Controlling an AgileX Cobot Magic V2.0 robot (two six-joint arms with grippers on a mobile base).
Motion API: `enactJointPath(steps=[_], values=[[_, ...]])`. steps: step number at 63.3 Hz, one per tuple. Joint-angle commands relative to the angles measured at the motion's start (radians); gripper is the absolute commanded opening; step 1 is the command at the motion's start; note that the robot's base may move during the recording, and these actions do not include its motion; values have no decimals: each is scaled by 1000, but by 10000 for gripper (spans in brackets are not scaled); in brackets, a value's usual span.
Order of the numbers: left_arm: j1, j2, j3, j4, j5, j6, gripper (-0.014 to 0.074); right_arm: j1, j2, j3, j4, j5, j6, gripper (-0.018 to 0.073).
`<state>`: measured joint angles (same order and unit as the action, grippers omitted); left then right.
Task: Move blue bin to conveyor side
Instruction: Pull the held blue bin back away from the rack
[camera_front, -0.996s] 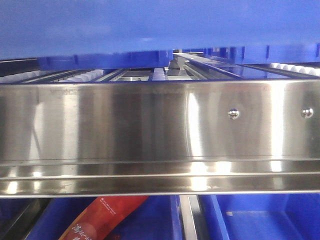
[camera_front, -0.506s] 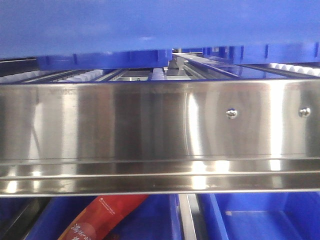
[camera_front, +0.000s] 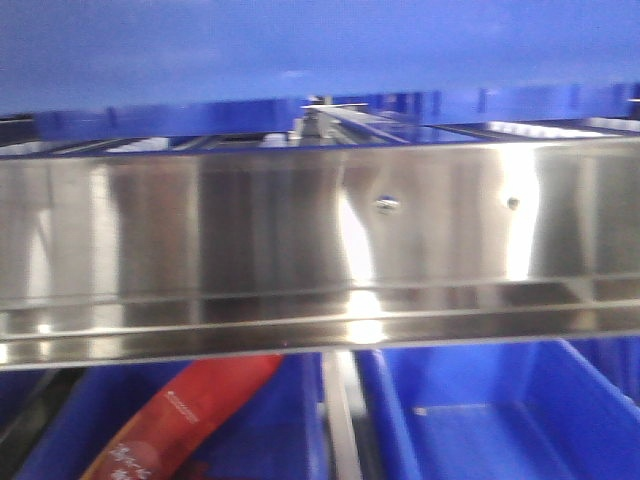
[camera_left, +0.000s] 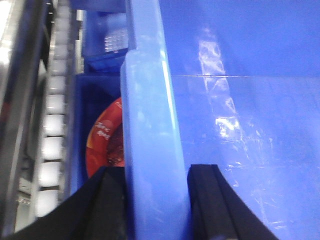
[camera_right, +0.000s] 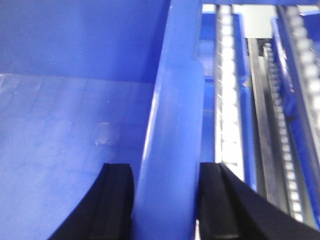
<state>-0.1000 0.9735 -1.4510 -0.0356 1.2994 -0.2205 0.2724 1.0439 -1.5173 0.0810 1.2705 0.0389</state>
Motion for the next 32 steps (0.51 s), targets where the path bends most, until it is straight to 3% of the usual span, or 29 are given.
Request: enactJointPath(steps=[1,32], values=[[-5,-21,-16,-18,-78,10,-9,1,-18,-15,-1,-105,-13,-79],[-5,-21,-16,-18,-78,10,-9,1,-18,-15,-1,-105,-13,-79]])
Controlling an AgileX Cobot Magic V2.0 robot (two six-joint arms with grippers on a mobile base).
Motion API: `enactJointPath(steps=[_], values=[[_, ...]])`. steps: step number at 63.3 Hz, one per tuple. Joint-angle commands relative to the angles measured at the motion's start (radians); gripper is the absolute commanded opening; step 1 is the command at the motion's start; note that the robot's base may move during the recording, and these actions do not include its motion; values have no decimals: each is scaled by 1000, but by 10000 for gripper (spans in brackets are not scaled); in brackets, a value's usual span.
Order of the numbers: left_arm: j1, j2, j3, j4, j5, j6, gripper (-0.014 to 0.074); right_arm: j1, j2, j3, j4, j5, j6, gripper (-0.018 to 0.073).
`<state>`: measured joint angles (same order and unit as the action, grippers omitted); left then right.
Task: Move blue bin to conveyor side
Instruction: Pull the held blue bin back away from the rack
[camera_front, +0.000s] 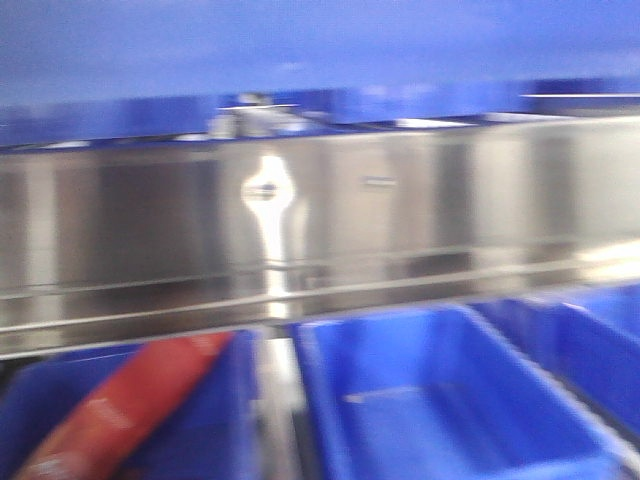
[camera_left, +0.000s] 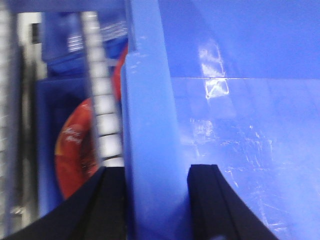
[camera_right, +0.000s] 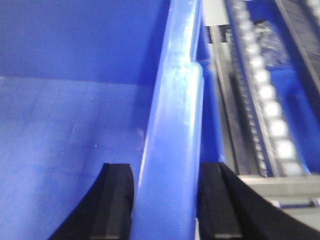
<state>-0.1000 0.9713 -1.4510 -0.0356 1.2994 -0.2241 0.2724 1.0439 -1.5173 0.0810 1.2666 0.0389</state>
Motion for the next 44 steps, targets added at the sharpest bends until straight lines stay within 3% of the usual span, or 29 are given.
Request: enactJointPath(steps=[1,44], values=[[-5,-19,-16,-18,-78,13,-9,1,-18,-15,-1,-101,-13,-79],[-5,-19,-16,-18,-78,13,-9,1,-18,-15,-1,-101,-13,-79]])
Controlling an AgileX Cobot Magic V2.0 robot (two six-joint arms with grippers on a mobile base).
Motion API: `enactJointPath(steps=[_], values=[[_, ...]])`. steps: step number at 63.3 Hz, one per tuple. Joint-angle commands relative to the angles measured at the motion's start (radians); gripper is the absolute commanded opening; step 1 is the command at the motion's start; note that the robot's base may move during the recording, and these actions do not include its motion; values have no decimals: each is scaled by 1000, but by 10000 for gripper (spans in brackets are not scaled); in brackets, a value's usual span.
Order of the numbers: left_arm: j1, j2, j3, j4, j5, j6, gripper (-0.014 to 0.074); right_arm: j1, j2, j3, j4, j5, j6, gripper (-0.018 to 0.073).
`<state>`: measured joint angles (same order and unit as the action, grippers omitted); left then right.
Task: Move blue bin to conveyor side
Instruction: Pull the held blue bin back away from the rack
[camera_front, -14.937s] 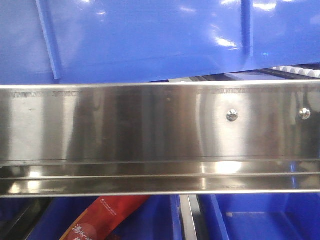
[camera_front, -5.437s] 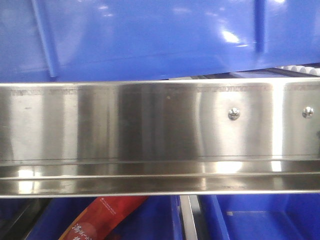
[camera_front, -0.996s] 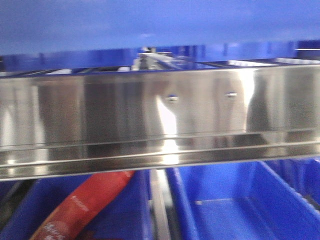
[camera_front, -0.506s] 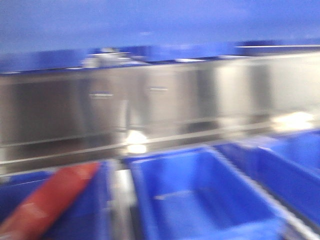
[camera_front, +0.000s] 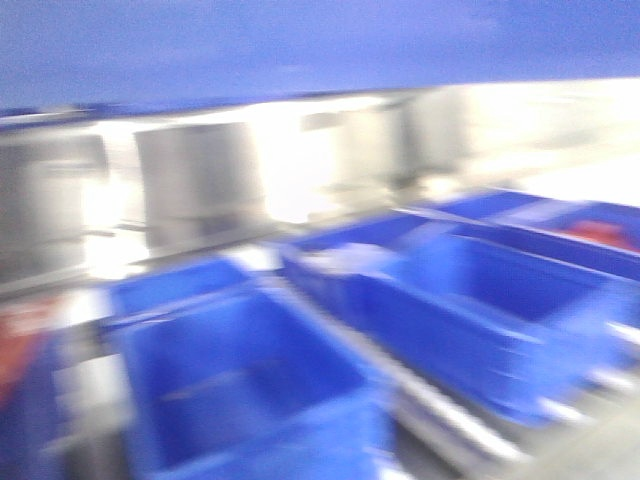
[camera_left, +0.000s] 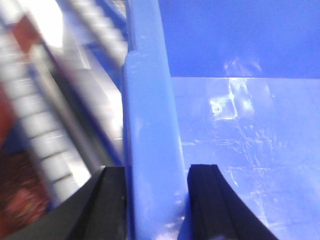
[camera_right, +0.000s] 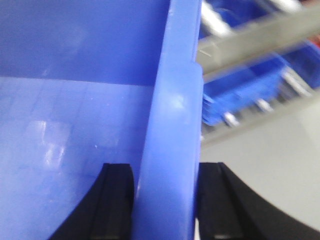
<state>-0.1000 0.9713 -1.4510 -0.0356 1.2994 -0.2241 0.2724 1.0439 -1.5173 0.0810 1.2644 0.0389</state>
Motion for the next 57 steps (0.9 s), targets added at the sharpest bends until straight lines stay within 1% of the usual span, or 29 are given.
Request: enactJointPath(steps=[1,57], values=[[-5,-19,-16,-18,-78,13,-9,1,-18,-15,-1,-99,-13,-79],[-5,-19,-16,-18,-78,13,-9,1,-18,-15,-1,-99,-13,-79]])
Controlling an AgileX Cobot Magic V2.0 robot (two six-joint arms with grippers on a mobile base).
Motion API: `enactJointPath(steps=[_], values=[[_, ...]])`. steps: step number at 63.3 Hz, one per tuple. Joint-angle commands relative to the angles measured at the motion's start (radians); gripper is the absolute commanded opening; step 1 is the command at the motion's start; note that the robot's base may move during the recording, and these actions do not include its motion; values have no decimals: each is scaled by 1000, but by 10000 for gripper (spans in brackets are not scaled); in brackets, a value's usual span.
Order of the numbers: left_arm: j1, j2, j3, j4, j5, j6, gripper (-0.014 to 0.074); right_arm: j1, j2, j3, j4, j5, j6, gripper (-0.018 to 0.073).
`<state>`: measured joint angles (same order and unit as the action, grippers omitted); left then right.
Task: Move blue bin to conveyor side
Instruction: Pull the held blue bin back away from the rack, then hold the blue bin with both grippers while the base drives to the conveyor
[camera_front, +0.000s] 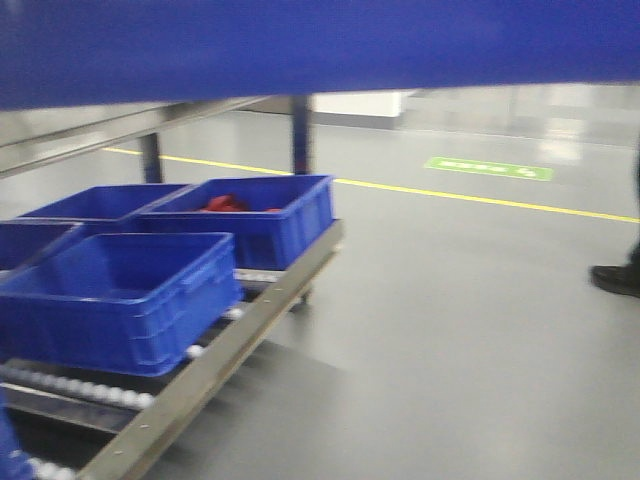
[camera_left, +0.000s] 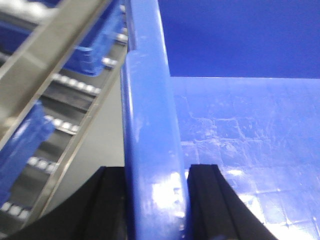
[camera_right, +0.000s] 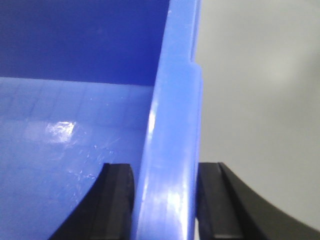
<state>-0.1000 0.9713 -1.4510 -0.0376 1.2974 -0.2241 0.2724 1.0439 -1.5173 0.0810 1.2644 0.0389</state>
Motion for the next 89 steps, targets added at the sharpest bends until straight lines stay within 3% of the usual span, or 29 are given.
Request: enactJointPath(steps=[1,89], values=[[-5,-19,-16,-16,-76,13,-9,1,-18,-15,-1,-99,-13,-79],[-5,-19,-16,-16,-76,13,-9,1,-18,-15,-1,-99,-13,-79]])
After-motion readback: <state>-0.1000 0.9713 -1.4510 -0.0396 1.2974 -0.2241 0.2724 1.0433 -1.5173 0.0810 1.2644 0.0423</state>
